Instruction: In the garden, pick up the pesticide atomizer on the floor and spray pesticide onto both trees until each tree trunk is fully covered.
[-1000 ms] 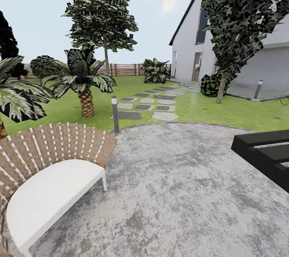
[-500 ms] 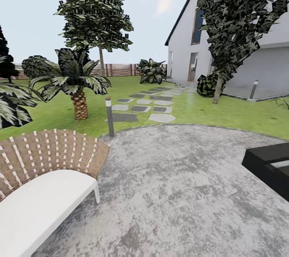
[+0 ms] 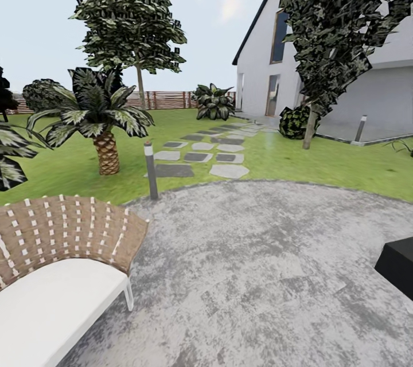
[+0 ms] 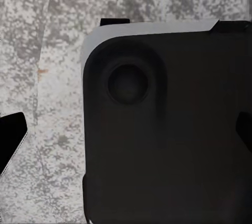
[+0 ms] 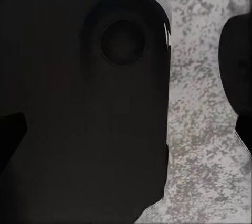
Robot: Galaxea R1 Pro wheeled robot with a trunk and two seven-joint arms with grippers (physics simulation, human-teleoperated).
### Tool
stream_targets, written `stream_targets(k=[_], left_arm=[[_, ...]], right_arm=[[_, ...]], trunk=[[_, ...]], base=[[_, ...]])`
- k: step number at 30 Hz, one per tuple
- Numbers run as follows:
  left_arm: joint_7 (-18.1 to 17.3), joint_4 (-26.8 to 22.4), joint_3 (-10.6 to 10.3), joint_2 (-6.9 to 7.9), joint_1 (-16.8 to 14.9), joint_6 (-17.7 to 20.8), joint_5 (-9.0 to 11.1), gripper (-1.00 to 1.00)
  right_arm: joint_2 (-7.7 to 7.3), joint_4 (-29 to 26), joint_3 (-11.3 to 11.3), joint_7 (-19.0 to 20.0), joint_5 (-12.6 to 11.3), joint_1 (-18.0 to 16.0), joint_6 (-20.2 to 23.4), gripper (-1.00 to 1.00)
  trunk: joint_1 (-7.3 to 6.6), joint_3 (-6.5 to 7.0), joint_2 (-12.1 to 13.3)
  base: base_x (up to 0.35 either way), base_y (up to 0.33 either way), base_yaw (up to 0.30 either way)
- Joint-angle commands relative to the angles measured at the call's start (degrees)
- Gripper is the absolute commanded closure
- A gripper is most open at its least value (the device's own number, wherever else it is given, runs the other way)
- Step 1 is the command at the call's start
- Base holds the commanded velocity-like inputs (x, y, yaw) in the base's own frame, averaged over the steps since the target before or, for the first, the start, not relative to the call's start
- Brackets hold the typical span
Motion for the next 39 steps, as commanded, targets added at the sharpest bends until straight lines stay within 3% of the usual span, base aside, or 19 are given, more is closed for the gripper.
stream_targets(k=[1,39], left_arm=[[-0.21,0.05,0.07,0.01,-0.03,-0.18,0.05,-1.00],[-0.21,0.06,0.07,-0.03,-0.03,-0.18,0.05,-1.00]], right_arm=[[-0.01,0.00,-0.04,0.16,-0.03,0.00,-0.22,-1.00],[0.14,0.00,0.00,0.24,-0.03,0.00,-0.44,-1.00]], trunk=[[0.04,-0.05,-0.02],[0.04,-0.05,-0.02]], base=[[0.334,0.000,-0.017],[0.334,0.000,-0.067]])
